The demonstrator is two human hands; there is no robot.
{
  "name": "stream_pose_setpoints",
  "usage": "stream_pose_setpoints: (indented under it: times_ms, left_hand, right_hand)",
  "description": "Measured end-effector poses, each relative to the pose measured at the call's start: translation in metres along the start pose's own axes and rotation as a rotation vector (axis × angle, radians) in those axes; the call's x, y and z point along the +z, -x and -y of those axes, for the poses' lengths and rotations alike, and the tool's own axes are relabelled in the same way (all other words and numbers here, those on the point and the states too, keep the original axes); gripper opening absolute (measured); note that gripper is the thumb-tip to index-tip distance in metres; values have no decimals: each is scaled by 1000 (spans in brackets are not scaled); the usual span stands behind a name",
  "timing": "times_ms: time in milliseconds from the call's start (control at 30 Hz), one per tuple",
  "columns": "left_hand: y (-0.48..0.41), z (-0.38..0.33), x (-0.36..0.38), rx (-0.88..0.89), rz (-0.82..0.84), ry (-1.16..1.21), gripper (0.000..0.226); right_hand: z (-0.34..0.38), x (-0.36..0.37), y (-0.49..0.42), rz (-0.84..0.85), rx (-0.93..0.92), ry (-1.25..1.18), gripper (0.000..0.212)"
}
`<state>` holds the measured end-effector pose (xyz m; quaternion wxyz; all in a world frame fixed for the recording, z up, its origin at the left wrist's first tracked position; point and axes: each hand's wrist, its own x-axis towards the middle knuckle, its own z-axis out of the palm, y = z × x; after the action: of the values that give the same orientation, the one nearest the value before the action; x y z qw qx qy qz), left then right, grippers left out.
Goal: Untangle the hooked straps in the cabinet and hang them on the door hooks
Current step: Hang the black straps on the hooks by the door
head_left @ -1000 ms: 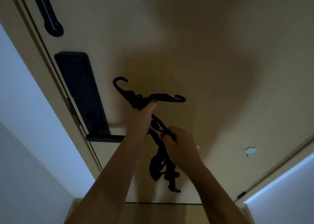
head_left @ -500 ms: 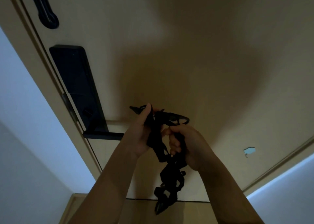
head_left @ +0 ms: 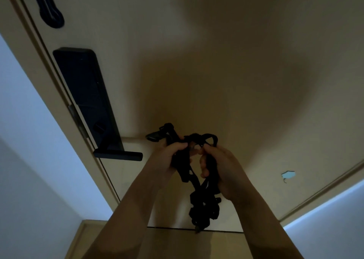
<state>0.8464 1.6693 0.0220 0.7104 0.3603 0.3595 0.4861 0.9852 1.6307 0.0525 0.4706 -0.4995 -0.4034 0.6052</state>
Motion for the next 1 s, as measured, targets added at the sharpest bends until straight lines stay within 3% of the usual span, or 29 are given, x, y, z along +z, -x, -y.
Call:
stream_pose_setpoints:
  times_ms: [100,233,333,433,533,700,900,1000]
  left_hand:
    - [4,-3,4,2,80,47,21]
    - [10,-6,5,0,177,133,20]
    - [12,-9,1,40,251,290,12]
    - [21,-18,8,49,417,384,11]
    - [18,-15,6,11,227,200,25]
    - [16,-19,3,3,161,217,27]
    - [14,-10,-8,27,61,71,31]
    - [15,-1,-13,51,-27,-65,26]
  right_hand:
    - [-8,2,1,85,41,-8,20]
    - [-15,2,-2,214,-14,-60,39]
    - [-14,0,-5,143,-19,-100,35]
    - [-18,0,-7,116,-78,66,33]
    - [-24,7,-5,160,-79,270,18]
    - [-26,15,-7,117,-115,371,15]
    - [-5,20,-5,186,-147,4,30]
    - [6,20,-11,64,-136,-238,28]
